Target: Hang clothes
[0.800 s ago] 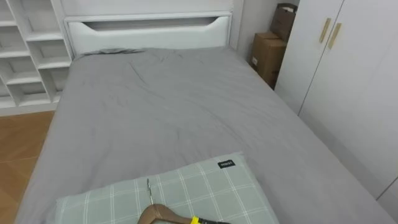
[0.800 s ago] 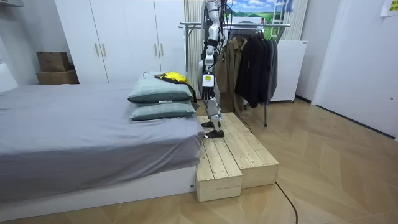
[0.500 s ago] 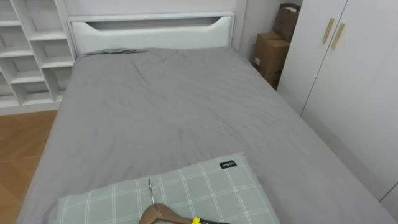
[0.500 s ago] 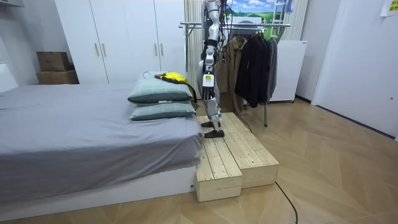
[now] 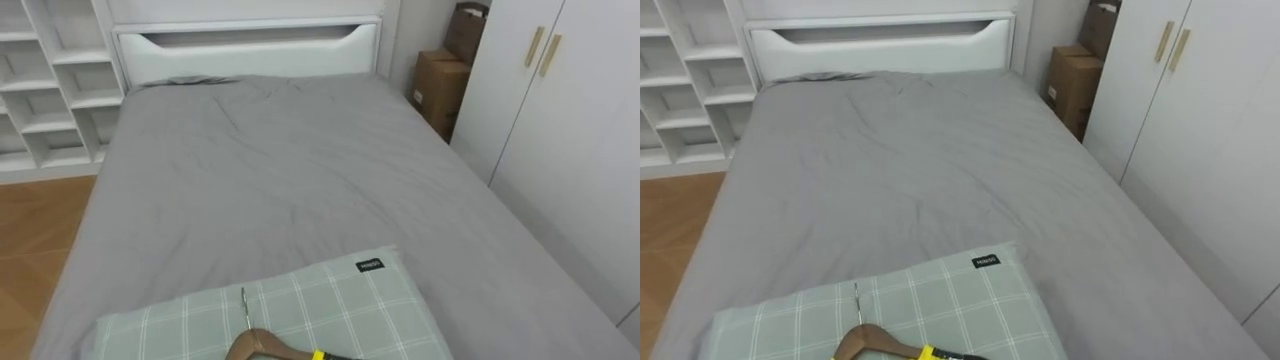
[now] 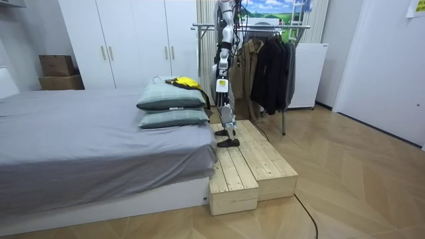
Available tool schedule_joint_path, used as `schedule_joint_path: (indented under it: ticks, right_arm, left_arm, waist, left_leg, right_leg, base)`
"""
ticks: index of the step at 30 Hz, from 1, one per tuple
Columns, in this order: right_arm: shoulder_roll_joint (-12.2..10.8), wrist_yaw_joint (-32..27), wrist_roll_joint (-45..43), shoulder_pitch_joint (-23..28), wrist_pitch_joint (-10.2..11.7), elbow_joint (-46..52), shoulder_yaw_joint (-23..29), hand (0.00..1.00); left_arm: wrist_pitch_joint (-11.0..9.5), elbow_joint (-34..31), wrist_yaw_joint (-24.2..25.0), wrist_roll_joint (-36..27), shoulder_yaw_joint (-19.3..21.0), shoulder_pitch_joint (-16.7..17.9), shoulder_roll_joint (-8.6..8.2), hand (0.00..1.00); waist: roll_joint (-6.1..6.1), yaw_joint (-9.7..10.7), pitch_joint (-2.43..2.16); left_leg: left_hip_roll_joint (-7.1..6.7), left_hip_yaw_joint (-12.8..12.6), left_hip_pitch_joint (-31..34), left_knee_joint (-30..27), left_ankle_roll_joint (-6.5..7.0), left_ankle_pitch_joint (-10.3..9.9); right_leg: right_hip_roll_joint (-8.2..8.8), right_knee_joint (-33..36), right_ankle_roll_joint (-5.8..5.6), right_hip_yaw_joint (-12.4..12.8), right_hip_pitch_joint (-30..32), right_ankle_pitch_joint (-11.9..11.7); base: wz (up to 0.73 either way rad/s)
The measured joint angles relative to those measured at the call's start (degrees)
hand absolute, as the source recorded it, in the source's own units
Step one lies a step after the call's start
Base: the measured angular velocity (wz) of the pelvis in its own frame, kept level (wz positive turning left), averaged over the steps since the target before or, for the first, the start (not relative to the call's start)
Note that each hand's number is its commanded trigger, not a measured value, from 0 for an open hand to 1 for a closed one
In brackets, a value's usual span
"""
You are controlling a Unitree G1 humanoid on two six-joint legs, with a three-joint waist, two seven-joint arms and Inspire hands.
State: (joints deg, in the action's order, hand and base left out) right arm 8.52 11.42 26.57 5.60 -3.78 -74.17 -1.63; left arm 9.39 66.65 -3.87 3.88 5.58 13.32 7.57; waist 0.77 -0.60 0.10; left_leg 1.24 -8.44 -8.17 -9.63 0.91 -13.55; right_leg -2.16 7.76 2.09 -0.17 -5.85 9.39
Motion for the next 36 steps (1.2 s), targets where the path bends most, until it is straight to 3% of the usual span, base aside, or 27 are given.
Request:
schedule_joint_path:
  ticks: [8, 14, 16, 19, 25, 30, 36]
  right_arm:
    - [0.02, 0.09, -0.08, -0.02, 0.03, -0.03, 0.15, 0.0]
    - [0.03, -0.51, -0.11, 0.28, 0.0, -0.05, 0.53, 0.0]
    - [0.08, -0.84, -0.27, 0.5, 0.0, 0.0, 0.51, 0.0]
    - [0.2, -0.82, -0.6, 0.65, 0.02, 0.23, 0.47, 0.0]
    - [1.08, -0.54, -2.28, 0.67, 0.14, 0.25, 0.7, 0.0]
    - [1.79, -0.75, -2.41, 0.61, 0.25, 0.06, 0.72, 0.0]
    - [2.27, -0.8, -2.21, 0.64, 0.66, 0.03, 0.67, 0.0]
  left_arm:
    - [-1.26, 0.31, -1.5, -2.15, 1.76, 0.24, -0.06, 0.0]
    - [-1.51, 0.3, -4.47, -4.33, 7.79, 0.8, -0.23, 0.0]
    - [-1.61, 0.11, -5.97, -4.32, 9.36, 1.18, -0.14, 0.0]
    - [-1.79, -2.72, -10.07, -4.31, 10.4, 1.29, 0.04, 0.0]
    - [-4.17, -5.39, -16.7, -2.51, 10.55, 0.67, 0.89, 0.0]
    - [-7.21, -7.22, -24.1, -0.81, 11.23, 0.34, 1.41, 0.0]
    - [-8.08, -12.09, -30.29, 1.92, 11.06, 0.11, 2.11, 0.0]
  waist:
    - [0.04, -0.46, -0.1]
    - [-0.5, -1.8, -0.26]
    - [-0.33, -2.07, -0.11]
    - [-0.65, -2.38, -0.16]
    - [-1.21, -2.59, 0.16]
    - [-1.86, -2.55, 0.13]
    - [-1.84, -1.67, 0.19]
  left_leg:
    - [-0.04, 0.75, 0.38, -0.04, -0.01, 0.0]
    - [-0.07, 0.67, -0.26, -0.01, -0.01, 0.01]
    - [-0.07, 0.71, -0.49, 0.12, 0.0, 0.0]
    - [-0.09, 0.97, -0.78, 0.12, -0.01, 0.0]
    - [-0.11, 0.9, -1.45, 0.35, 0.01, -0.03]
    - [-0.15, 1.0, -1.98, 0.38, 0.01, -0.01]
    - [-0.18, 1.24, -1.52, 0.38, 0.0, -0.01]
  right_leg:
    - [0.0, 0.02, 0.02, -0.65, 0.11, 0.04]
    - [0.02, -0.02, 0.05, -0.47, -0.57, 0.1]
    - [0.02, 0.0, 0.04, -0.58, -0.85, 0.12]
    - [0.01, -0.04, 0.02, -0.65, -1.12, 0.16]
    - [0.0, -0.06, 0.02, -0.49, -1.93, 0.17]
    - [-0.02, 0.01, 0.02, -0.5, -2.08, 0.16]
    - [0.03, -0.06, -0.01, -0.92, -1.92, 0.19]
  base:
    - [0.05]
    - [-0.01]
    - [0.0]
    - [0.05]
    - [0.0]
    - [0.0]
    - [0.02]
